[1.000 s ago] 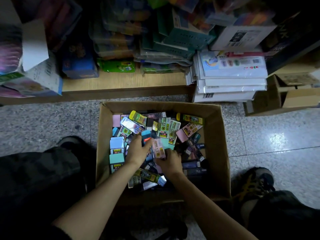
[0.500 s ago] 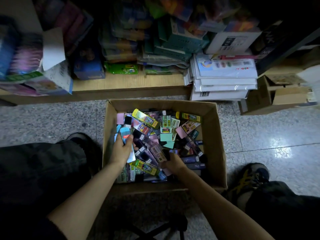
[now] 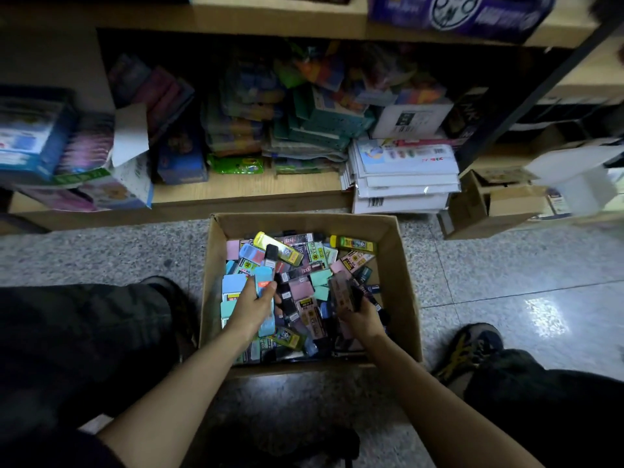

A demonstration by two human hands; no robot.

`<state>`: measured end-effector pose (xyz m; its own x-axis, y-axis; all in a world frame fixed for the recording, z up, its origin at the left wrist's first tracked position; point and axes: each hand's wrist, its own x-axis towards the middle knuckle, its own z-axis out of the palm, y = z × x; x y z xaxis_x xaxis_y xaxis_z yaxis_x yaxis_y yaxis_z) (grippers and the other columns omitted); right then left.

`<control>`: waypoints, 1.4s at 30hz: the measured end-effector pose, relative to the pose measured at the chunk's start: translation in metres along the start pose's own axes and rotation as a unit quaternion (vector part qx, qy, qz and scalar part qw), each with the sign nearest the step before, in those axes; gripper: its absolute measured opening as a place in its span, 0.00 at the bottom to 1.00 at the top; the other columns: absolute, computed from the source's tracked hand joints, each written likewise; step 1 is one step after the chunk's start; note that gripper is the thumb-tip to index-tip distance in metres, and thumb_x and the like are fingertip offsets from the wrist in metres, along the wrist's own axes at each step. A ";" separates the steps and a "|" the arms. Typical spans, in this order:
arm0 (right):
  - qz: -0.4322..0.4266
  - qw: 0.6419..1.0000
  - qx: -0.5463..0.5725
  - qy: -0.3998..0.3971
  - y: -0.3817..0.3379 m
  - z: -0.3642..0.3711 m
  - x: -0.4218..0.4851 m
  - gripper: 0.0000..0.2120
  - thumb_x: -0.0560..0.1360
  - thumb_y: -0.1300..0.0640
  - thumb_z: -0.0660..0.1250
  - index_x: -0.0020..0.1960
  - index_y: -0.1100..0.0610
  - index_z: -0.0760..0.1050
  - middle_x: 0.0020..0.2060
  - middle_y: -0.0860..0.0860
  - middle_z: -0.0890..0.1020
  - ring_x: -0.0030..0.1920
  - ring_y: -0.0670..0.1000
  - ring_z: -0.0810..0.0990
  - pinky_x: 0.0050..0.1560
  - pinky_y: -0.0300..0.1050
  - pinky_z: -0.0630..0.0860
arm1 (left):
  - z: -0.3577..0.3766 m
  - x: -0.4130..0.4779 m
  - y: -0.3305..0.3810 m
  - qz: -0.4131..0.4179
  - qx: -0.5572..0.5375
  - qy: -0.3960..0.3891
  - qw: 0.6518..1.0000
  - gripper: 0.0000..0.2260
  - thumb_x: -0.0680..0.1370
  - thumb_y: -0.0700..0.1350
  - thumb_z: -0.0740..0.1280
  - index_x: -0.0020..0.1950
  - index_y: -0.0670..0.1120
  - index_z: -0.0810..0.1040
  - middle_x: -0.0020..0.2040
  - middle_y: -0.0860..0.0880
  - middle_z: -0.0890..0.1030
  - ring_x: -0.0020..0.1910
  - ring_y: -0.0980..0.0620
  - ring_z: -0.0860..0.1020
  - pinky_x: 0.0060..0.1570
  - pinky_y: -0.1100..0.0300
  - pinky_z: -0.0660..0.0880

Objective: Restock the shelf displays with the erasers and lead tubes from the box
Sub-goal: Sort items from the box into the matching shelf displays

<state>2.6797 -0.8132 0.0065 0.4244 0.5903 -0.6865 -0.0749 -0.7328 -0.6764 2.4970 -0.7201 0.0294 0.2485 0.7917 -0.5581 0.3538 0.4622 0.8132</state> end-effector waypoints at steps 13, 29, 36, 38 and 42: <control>-0.162 0.946 0.268 -0.081 -0.123 -0.029 -0.064 0.10 0.75 0.64 0.67 0.55 0.65 0.77 0.43 0.59 0.83 0.36 0.51 0.82 0.39 0.45 0.78 | 0.040 -0.046 0.099 0.117 -0.085 -0.150 0.978 0.23 0.69 0.61 0.65 0.60 0.51 0.70 0.49 0.52 0.79 0.42 0.62 0.80 0.41 0.68 0.74; -0.334 0.928 0.160 -0.032 -0.235 -0.092 -0.121 0.04 0.78 0.61 0.63 0.50 0.53 0.75 0.42 0.51 0.83 0.33 0.51 0.83 0.29 0.40 0.78 | -0.007 -0.050 0.227 0.280 -0.165 -0.059 0.944 0.03 0.79 0.42 0.62 0.51 0.48 0.72 0.36 0.50 0.76 0.28 0.59 0.76 0.30 0.64 0.76; -0.406 0.913 0.024 0.005 -0.311 -0.118 -0.158 0.05 0.74 0.65 0.67 0.48 0.58 0.75 0.36 0.56 0.81 0.31 0.52 0.79 0.30 0.45 0.73 | -0.069 -0.047 0.300 0.376 -0.121 -0.037 0.918 0.01 0.78 0.46 0.63 0.50 0.51 0.72 0.32 0.56 0.78 0.29 0.59 0.77 0.30 0.65 0.76; -0.438 0.898 0.000 0.046 -0.333 -0.117 -0.163 0.06 0.72 0.62 0.71 0.47 0.59 0.76 0.36 0.54 0.83 0.30 0.47 0.80 0.28 0.39 0.75 | -0.084 -0.047 0.313 0.388 -0.126 -0.014 0.913 0.01 0.79 0.46 0.63 0.50 0.51 0.72 0.32 0.56 0.78 0.29 0.59 0.77 0.30 0.64 0.76; -0.501 0.863 -0.020 0.069 -0.380 -0.096 -0.164 0.03 0.72 0.61 0.72 0.44 0.56 0.79 0.35 0.53 0.82 0.31 0.44 0.76 0.31 0.39 0.73 | -0.108 -0.051 0.333 0.396 -0.183 0.036 0.899 0.01 0.78 0.47 0.64 0.48 0.52 0.73 0.32 0.56 0.79 0.28 0.60 0.77 0.28 0.64 0.76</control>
<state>2.7254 -0.6643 0.4013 0.3610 0.8907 0.2764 0.4215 0.1085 -0.9003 2.5045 -0.5629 0.3468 0.2281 0.9483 0.2207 -0.2320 -0.1672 0.9582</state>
